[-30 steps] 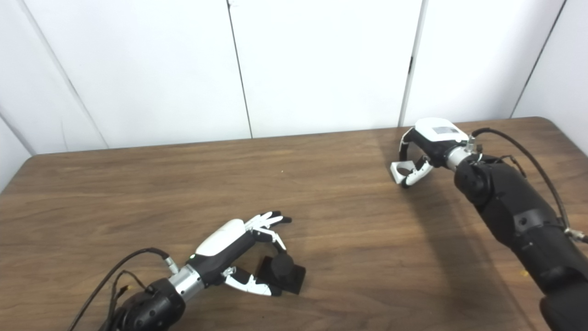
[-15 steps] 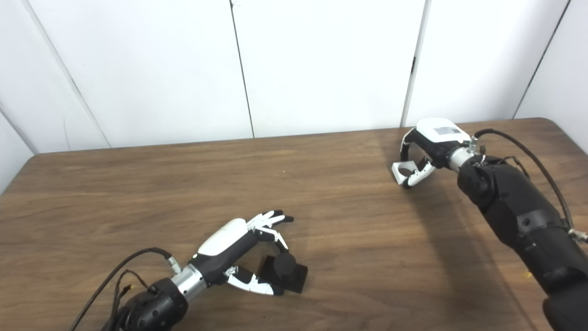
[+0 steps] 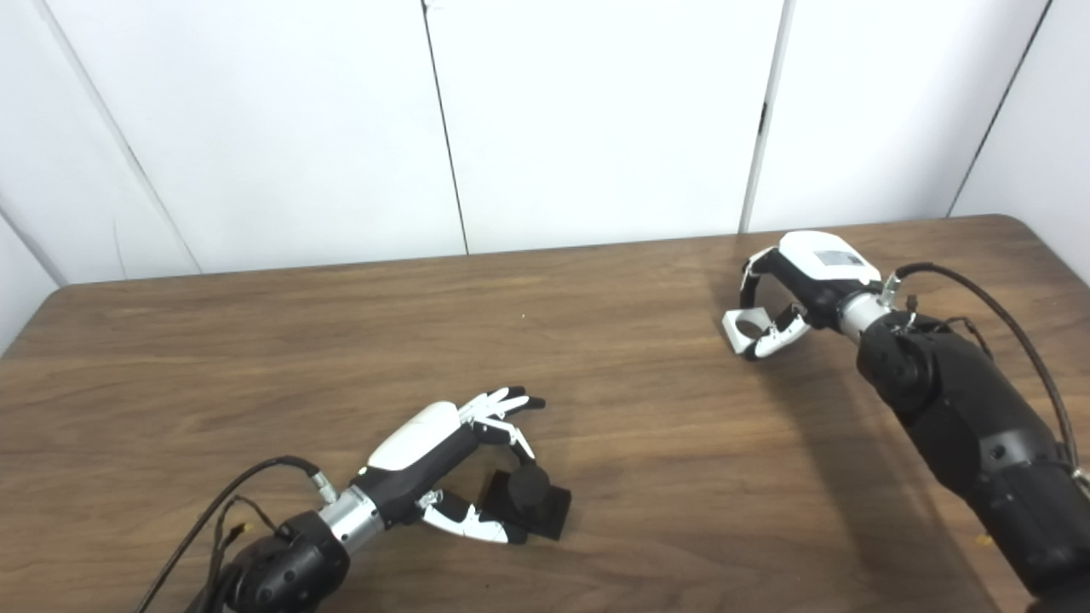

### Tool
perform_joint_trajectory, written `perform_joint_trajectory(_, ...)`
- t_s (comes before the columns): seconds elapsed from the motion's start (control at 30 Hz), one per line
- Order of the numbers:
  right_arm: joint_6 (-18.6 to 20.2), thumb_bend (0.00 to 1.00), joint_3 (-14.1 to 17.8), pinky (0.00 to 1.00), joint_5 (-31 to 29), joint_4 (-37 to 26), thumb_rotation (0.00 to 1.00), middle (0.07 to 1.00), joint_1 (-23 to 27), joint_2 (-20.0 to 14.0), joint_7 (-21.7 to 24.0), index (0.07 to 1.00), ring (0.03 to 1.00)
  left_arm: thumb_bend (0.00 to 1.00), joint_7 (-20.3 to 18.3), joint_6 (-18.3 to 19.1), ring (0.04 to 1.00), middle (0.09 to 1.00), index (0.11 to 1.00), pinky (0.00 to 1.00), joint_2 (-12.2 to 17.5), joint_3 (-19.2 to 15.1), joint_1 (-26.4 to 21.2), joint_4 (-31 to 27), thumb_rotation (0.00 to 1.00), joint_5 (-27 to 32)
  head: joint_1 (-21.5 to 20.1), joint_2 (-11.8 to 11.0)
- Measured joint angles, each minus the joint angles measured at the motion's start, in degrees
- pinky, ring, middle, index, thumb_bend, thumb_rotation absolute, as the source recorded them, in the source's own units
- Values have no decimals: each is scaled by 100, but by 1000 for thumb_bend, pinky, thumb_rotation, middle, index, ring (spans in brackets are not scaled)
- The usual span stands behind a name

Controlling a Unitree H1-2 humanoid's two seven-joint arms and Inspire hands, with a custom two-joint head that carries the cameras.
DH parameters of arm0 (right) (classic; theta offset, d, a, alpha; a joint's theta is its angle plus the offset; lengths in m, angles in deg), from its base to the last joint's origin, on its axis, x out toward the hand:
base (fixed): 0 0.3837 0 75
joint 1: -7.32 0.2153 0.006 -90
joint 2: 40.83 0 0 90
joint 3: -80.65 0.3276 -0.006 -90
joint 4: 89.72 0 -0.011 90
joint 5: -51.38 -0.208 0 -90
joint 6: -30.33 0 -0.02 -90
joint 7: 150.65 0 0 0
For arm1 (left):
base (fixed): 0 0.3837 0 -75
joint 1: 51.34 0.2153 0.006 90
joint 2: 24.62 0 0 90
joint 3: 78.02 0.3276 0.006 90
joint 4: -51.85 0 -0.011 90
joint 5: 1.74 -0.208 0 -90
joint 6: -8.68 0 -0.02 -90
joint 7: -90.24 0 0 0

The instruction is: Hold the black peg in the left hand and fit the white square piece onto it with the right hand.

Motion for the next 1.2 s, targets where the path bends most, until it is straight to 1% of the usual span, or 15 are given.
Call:
perform_joint_trajectory(0.23,1,520,129,831,-4,-822,136,818,-210,-69,316,483,858,522,1,7,1000,947,492,992,-4,6,-3,4,75,0,-26,26)
perform_joint_trajectory(0.43,-2,519,300,819,-34,-1351,138,819,-309,-94,574,483,856,521,11,7,1000,946,492,987,-8,11,-8,12,76,-3,-18,26)
perform_joint_trajectory(0.5,0,519,338,817,-43,-1629,139,820,-373,-95,690,483,861,521,12,7,1000,947,492,987,-8,13,-11,13,75,-4,-18,35)
perform_joint_trajectory(0.63,-1,517,401,845,-112,-2237,138,820,-469,-94,906,483,869,522,14,7,1000,947,492,990,-8,16,-18,21,76,-6,-18,44)
perform_joint_trajectory(0.73,0,517,480,845,-211,-2548,138,817,-503,-93,1066,483,868,522,15,8,1000,947,492,989,-12,20,-21,24,76,-10,-9,53)
perform_joint_trajectory(0.8,-16,518,505,826,-315,-2809,139,810,-525,-89,1125,483,862,521,15,9,1000,946,492,990,-12,20,-23,24,76,-12,0,70)
perform_joint_trajectory(0.9,-23,517,535,850,-421,-3111,140,813,-551,-86,1240,482,868,521,15,14,1000,946,492,991,-15,21,-23,23,76,-15,9,79)
perform_joint_trajectory(0.93,-3,517,539,872,-446,-3246,141,817,-567,-84,1317,482,874,521,15,18,1000,945,492,991,-17,21,-23,24,76,-15,9,79)
perform_joint_trajectory(0.97,20,517,542,879,-487,-3481,141,818,-596,-72,1432,482,877,521,15,25,1000,945,492,992,-19,21,-22,24,76,-15,17,88)
perform_joint_trajectory(1.1,148,517,545,908,-631,-4064,140,813,-645,21,1735,482,879,521,16,59,1000,945,492,990,-32,24,-25,23,76,-24,35,106)
perform_joint_trajectory(1.2,250,517,548,903,-672,-4288,139,808,-644,41,1944,482,869,522,15,105,1000,944,492,992,-51,27,-26,22,75,-30,70,141)
